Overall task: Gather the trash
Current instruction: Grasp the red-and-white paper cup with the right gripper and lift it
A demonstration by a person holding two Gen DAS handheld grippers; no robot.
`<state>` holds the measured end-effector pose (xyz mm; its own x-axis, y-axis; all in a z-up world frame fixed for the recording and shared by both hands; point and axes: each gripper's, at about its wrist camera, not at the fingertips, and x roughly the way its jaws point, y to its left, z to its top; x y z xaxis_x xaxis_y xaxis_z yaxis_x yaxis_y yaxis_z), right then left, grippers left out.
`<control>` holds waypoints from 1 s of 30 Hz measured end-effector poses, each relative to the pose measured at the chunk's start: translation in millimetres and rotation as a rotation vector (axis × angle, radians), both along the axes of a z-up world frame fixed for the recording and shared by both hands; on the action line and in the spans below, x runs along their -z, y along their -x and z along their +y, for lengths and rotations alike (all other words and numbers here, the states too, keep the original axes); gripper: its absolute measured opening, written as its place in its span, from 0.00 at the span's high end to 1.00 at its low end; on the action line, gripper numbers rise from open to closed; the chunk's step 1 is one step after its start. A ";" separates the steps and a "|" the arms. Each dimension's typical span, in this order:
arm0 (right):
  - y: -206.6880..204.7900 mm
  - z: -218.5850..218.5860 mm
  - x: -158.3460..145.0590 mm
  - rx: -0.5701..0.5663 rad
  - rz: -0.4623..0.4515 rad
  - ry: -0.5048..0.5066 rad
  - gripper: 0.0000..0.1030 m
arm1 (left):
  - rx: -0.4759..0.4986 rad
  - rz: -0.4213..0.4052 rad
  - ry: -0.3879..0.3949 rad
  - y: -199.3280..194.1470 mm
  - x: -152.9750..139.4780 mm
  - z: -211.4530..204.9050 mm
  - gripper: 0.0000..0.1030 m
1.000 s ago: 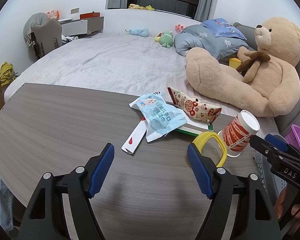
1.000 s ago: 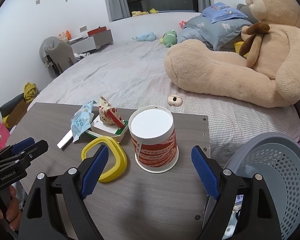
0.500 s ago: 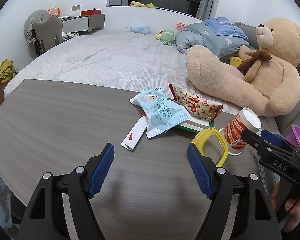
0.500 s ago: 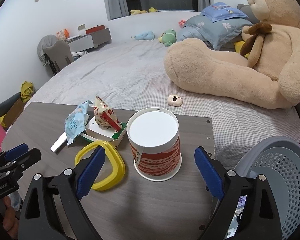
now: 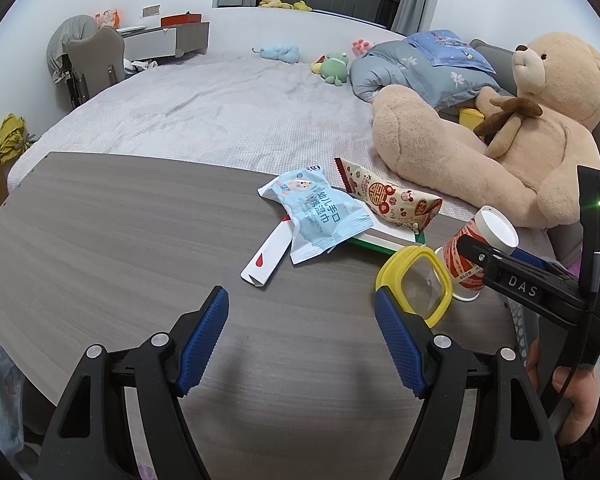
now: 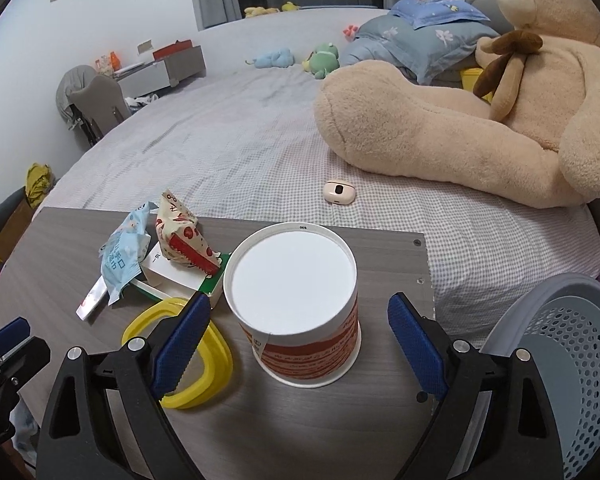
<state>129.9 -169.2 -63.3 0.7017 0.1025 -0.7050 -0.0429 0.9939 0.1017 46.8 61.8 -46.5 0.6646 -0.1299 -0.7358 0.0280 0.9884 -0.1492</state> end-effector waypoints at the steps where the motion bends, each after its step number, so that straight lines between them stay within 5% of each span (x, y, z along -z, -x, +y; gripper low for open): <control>1: -0.5 -0.4 0.9 0.000 0.002 -0.003 0.18 | -0.001 -0.001 0.000 0.7 -0.6 0.1 0.30; 8: -3.0 1.3 2.9 -0.015 0.020 0.002 0.42 | -0.006 0.001 0.008 4.1 -1.4 0.9 0.30; 30: 31.4 -17.6 -17.2 0.012 -0.039 -0.017 0.42 | 0.010 -0.007 0.007 11.3 -4.3 -11.6 0.30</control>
